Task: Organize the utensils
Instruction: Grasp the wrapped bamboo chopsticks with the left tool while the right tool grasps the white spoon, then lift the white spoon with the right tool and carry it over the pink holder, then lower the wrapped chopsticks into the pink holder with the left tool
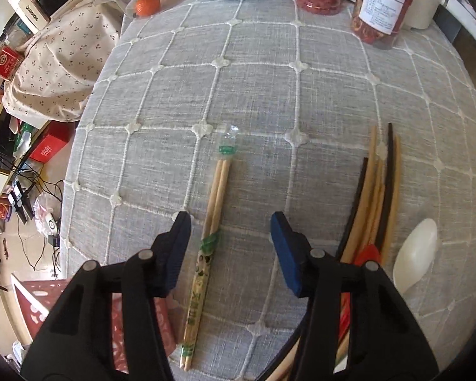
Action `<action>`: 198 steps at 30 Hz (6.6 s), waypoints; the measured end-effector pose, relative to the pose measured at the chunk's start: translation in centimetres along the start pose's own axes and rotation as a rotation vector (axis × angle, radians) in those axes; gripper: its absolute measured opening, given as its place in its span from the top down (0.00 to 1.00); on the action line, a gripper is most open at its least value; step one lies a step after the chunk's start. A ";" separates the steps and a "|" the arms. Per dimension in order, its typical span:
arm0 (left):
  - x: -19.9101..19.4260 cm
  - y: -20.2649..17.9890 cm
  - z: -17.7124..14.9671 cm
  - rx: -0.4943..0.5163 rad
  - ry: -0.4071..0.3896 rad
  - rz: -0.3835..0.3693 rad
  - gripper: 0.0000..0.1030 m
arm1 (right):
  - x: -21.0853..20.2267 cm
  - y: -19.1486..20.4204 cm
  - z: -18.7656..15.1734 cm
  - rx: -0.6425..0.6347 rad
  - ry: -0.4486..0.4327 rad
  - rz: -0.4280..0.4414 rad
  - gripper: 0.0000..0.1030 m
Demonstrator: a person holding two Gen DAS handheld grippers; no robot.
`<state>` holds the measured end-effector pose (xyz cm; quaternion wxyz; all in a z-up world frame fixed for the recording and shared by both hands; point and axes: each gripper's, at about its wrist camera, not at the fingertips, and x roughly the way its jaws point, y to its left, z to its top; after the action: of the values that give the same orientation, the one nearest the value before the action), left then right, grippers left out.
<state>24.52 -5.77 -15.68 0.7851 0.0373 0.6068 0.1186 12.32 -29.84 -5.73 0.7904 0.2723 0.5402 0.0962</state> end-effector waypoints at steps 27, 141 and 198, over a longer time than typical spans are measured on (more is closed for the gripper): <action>-13.9 6.9 -6.5 -0.103 -0.344 -0.544 0.94 | 10.8 0.5 0.8 0.066 0.213 0.021 0.65; 4.7 14.1 7.5 0.005 0.149 -0.431 1.00 | 10.4 17.6 -1.2 -0.370 -0.308 0.277 0.93; -15.8 19.4 -7.3 -0.105 -0.845 -0.449 0.94 | 8.1 20.2 -4.9 -0.485 -0.451 0.423 0.93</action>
<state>11.01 8.79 1.22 0.9700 -0.0896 0.2208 -0.0490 13.98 -7.79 -2.72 0.8935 0.1971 0.2466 0.3195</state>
